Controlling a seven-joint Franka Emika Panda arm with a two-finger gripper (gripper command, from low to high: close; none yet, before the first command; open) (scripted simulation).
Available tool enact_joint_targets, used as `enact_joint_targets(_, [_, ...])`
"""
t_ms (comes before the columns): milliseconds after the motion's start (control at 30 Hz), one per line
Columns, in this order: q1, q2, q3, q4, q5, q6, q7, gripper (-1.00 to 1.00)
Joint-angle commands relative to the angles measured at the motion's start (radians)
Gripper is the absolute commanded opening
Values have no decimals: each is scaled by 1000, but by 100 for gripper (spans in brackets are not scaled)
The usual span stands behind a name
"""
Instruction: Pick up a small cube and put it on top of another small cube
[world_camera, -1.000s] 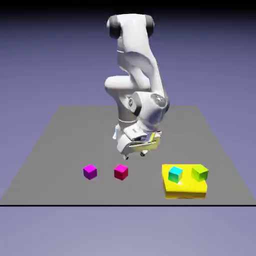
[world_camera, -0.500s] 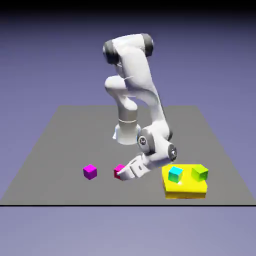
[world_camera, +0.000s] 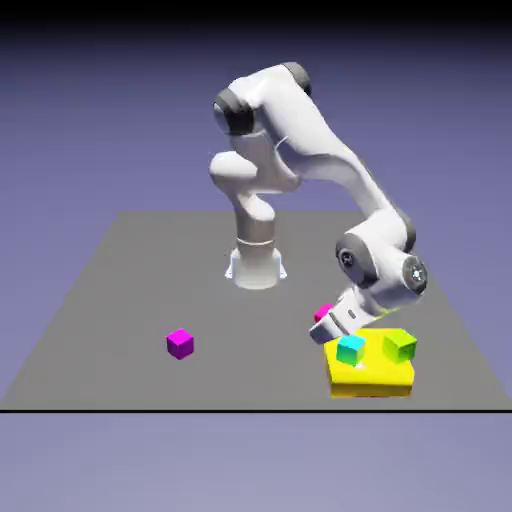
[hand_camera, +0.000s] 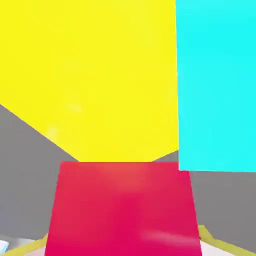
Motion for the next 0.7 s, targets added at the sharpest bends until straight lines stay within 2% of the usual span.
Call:
enact_joint_targets(0, [0, 19, 13, 36, 22, -17, 37, -100])
enact_joint_targets(200, [1, 132, 84, 253, 166, -121, 261, -100])
enact_joint_targets(600, [45, 385, 70, 669, 322, -313, 783, -100])
enact_joint_targets(667, [41, 378, 54, 663, 311, -293, 823, -100])
